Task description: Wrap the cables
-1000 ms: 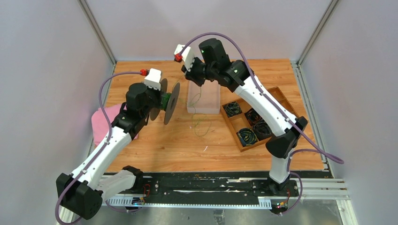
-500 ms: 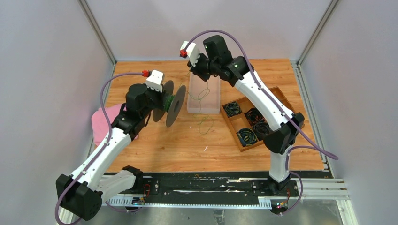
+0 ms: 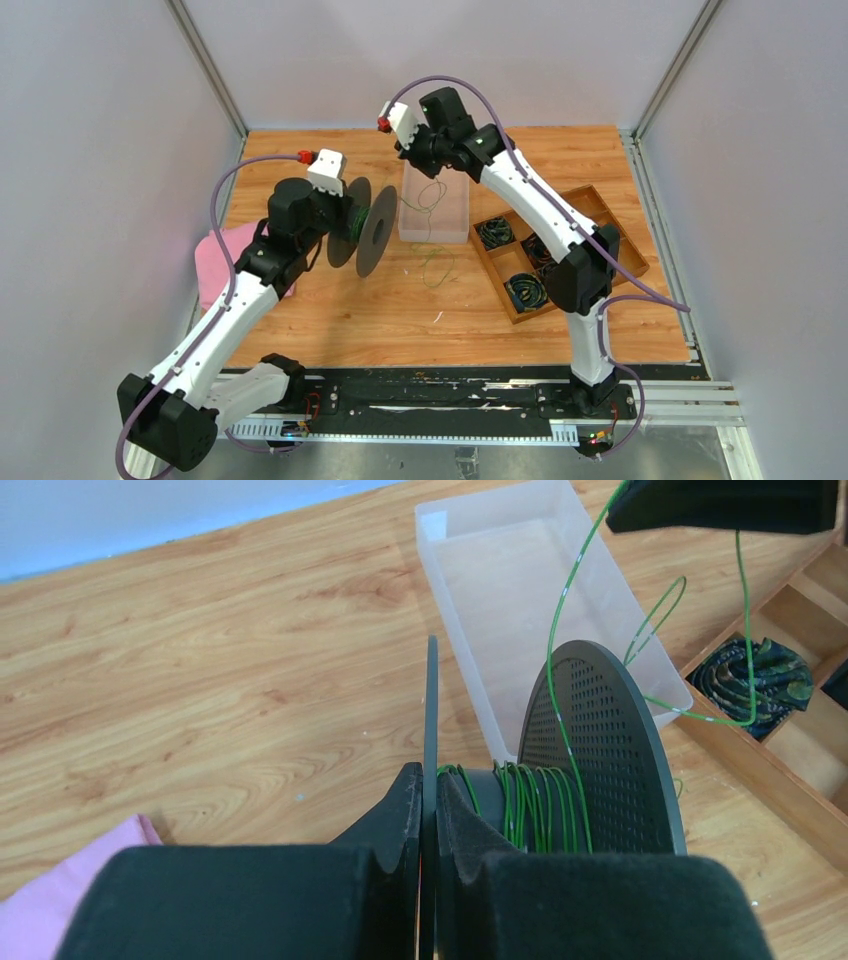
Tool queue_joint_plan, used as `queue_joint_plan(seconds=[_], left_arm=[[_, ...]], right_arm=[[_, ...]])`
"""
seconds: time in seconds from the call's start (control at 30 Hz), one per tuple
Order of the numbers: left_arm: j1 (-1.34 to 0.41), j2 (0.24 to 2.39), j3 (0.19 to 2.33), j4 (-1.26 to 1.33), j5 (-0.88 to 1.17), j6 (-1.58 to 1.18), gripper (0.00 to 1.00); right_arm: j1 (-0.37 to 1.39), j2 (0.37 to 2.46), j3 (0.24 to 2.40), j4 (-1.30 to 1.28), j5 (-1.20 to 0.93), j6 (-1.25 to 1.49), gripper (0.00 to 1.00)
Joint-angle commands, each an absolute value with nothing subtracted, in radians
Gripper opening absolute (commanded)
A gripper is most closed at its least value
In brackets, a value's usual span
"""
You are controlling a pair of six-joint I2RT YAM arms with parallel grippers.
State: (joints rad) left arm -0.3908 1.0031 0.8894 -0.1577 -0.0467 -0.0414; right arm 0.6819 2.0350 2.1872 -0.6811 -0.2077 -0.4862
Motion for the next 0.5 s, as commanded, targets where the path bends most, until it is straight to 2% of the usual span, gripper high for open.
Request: queue_joint_plan(seconds=[0.0, 0.47], left_arm=[[-0.398, 0.969, 0.960, -0.147, -0.095, -0.091, 0.00], [-0.399, 0.977, 1.042, -0.230, -0.154, -0.155, 0.00]], right_arm=[[0.665, 2.075, 2.164, -0.657, -0.227, -0.466, 0.01], [0.662, 2.193, 2.160, -0.635, -0.332, -0.392, 0.02]])
